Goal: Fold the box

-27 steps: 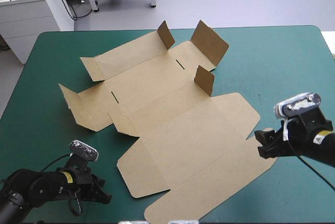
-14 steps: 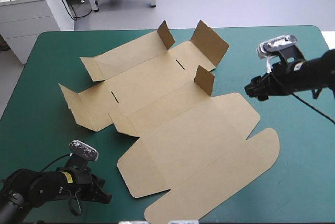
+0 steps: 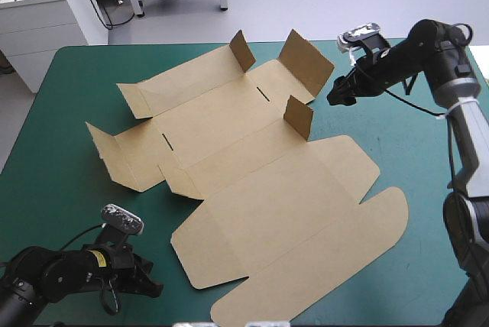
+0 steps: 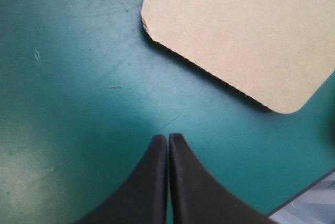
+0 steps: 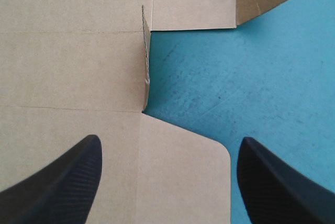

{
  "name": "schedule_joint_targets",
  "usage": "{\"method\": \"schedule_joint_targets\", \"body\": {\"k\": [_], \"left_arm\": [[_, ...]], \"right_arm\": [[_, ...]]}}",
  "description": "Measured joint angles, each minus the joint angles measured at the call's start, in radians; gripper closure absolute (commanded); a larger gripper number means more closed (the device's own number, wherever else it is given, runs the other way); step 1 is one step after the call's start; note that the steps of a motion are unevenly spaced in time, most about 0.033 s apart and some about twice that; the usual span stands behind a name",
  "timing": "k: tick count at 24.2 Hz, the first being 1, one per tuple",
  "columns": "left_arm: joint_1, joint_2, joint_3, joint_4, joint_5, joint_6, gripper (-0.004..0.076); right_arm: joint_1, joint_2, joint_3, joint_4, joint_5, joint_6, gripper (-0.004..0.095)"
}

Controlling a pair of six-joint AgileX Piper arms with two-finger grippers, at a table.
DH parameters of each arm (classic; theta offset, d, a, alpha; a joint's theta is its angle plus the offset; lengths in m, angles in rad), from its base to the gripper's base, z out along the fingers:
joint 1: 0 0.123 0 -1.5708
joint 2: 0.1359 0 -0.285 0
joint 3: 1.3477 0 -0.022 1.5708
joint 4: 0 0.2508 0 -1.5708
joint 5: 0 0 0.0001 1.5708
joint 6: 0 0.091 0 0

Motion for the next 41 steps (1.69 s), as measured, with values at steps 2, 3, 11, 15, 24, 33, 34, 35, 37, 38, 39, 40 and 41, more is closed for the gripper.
{"method": "schedule_joint_targets", "body": {"k": [2,3,11,15,24,33,34,35,37,38,39,40,41], "left_arm": [[0.0,0.0,0.0,0.0,0.0,0.0,0.0732],[0.0,0.0,0.0,0.0,0.0,0.0,0.0732],[0.0,0.0,0.0,0.003,0.0,0.0,0.0732],[0.0,0.0,0.0,0.003,0.0,0.0,0.0732],[0.0,0.0,0.0,0.003,-0.003,0.0,0.0732],[0.0,0.0,0.0,0.003,-0.008,0.0,0.0732],[0.0,0.0,0.0,0.002,-0.008,0.0,0.0732],[0.0,0.0,0.0,0.0,-0.008,0.0,0.0732],[0.0,0.0,0.0,-0.002,-0.008,0.0,0.0732],[0.0,0.0,0.0,-0.003,-0.007,0.0,0.0732],[0.0,0.0,-0.005,-0.004,-0.003,0.0,0.0732],[0.0,0.0,-0.014,-0.004,0.004,0.0,0.0732],[0.0,0.0,-0.024,-0.004,0.007,0.0,0.0732]], "right_arm": [[0.025,0.049,-0.035,0.0,0.0,-0.006,0.0237],[0.036,0.068,-0.049,0.0,0.0,-0.008,0.0237],[0.12,0.248,-0.165,-0.005,-0.003,-0.021,0.0237],[0.161,0.331,-0.19,-0.023,-0.004,-0.04,0.0237],[0.176,0.37,-0.193,-0.044,-0.021,-0.058,0.0674],[0.179,0.37,-0.195,-0.045,-0.056,-0.098,0.0926],[0.179,0.37,-0.195,-0.045,-0.056,-0.127,0.0927],[0.179,0.37,-0.196,-0.046,-0.056,-0.184,0.0927],[0.179,0.37,-0.212,-0.062,-0.058,-0.275,0.0927],[0.179,0.37,-0.221,-0.069,-0.059,-0.306,0.0927],[0.179,0.37,-0.235,-0.08,-0.06,-0.338,0.0927],[0.179,0.37,-0.254,-0.095,-0.06,-0.37,0.0927],[0.179,0.37,-0.268,-0.106,-0.062,-0.396,0.0927]]}}
